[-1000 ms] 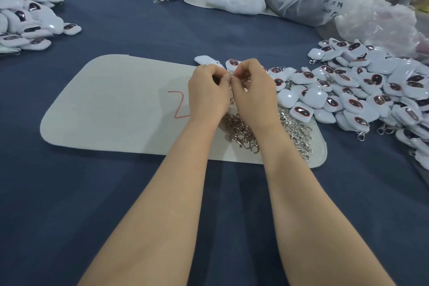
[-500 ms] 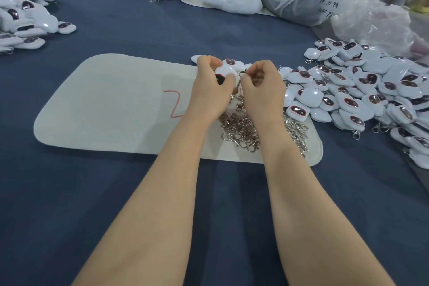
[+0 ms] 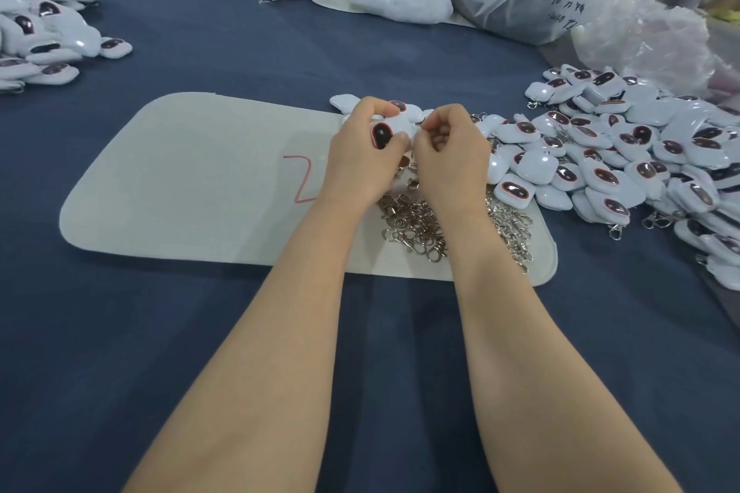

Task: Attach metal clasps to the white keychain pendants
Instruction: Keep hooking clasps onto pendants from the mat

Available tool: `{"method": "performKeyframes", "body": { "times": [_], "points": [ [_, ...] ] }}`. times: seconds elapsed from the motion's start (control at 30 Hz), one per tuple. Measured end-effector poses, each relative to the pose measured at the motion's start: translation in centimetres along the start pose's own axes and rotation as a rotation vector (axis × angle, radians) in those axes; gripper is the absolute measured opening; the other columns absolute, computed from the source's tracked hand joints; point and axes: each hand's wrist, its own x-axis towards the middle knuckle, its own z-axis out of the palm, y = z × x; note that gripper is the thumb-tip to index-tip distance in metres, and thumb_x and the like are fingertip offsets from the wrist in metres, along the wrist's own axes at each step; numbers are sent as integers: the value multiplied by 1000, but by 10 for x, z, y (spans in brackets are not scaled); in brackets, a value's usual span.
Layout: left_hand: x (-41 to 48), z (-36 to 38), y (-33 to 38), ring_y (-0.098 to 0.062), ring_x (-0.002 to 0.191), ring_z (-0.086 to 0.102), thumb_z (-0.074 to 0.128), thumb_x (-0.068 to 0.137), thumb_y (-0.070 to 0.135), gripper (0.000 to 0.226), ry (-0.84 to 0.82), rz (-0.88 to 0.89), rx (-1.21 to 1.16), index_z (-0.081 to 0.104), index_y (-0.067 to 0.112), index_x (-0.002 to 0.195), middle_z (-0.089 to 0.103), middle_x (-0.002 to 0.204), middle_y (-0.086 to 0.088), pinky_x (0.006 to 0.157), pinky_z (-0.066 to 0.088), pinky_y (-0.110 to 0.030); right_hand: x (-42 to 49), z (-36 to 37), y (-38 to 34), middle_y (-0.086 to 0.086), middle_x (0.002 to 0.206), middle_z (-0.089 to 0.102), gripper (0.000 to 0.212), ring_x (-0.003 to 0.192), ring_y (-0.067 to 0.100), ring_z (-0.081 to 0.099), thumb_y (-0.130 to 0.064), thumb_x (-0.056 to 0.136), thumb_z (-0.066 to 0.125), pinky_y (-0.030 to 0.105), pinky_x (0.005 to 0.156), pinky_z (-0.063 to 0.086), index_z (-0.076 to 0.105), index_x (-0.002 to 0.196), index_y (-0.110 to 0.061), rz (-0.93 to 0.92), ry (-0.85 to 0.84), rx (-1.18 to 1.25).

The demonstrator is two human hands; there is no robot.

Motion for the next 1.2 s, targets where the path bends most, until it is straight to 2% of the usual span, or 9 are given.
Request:
{"method": "performKeyframes", "body": {
  "times": [0.13, 0.23, 0.3, 0.53, 0.6, 0.73, 0.83, 0.97, 1.2],
  "points": [
    [1, 2, -3, 1, 77, 57, 57, 89, 12, 23, 29, 21, 55, 56, 20, 110, 49, 81, 29, 74, 51, -26, -2, 1, -1, -11, 67, 48, 9, 59, 3, 43, -1, 83, 53, 19, 63, 37, 55, 84, -9, -25, -30, -22],
    [3, 3, -7, 17, 71, 51, 57, 89, 9, 23, 57, 49, 83, 57, 19, 109, 47, 80, 33, 65, 40, -3, -3, 1, -3, -3, 71, 51, 5, 66, 14, 44, -1, 83, 53, 24, 65, 36, 57, 86, -3, -45, -66, -58],
    [3, 3, -8, 24, 68, 47, 56, 89, 7, 22, 66, 78, 109, 57, 17, 109, 46, 82, 32, 62, 34, 2, -3, 1, -4, 1, 77, 54, 4, 71, 17, 46, -2, 85, 53, 25, 66, 35, 57, 88, -3, -61, -98, -97],
    [2, 2, -8, -5, 79, 49, 54, 92, 10, 23, 54, 149, 210, 59, 19, 112, 55, 97, 16, 64, 33, -7, -3, -1, -5, 9, 91, 61, 11, 84, 23, 53, 1, 87, 48, 26, 72, 38, 55, 95, -1, -89, -134, -130],
    [3, 1, -5, -3, 74, 54, 56, 89, 10, 21, 84, 100, 99, 59, 24, 105, 56, 88, 21, 62, 39, -3, -4, -2, -8, 4, 90, 59, 14, 86, 23, 54, 2, 87, 49, 30, 77, 43, 55, 99, -3, -101, -100, -78],
    [5, -3, -2, -2, 63, 63, 57, 86, 7, 19, 67, -122, -310, 58, 24, 94, 59, 85, 10, 55, 56, -23, -5, -3, -13, -6, 89, 56, 16, 85, 16, 54, 1, 87, 50, 27, 80, 46, 56, 100, -6, -134, -59, 21],
    [8, -6, -1, -7, 54, 61, 56, 89, 6, 14, 39, -302, -594, 61, 17, 96, 63, 78, 3, 56, 52, -22, -6, -3, -16, -12, 85, 57, 13, 78, 1, 53, -2, 89, 53, 12, 76, 43, 56, 95, -13, -118, -42, 124],
    [10, -10, 2, -4, 49, 56, 55, 91, 9, 9, -50, -491, -835, 59, 14, 83, 61, 60, 4, 55, 47, -17, -6, -2, -20, -15, 84, 58, 13, 79, -2, 56, -6, 89, 59, 14, 76, 46, 55, 89, -19, 31, -23, 358],
    [9, -14, 5, -3, 49, 57, 52, 93, 8, 5, -109, -610, -1121, 56, 6, 96, 58, 91, -6, 53, 49, -14, -7, 1, -22, -9, 75, 65, 17, 81, 11, 61, -10, 90, 59, 35, 85, 52, 62, 78, -21, 108, -59, 484]
  ]
}}
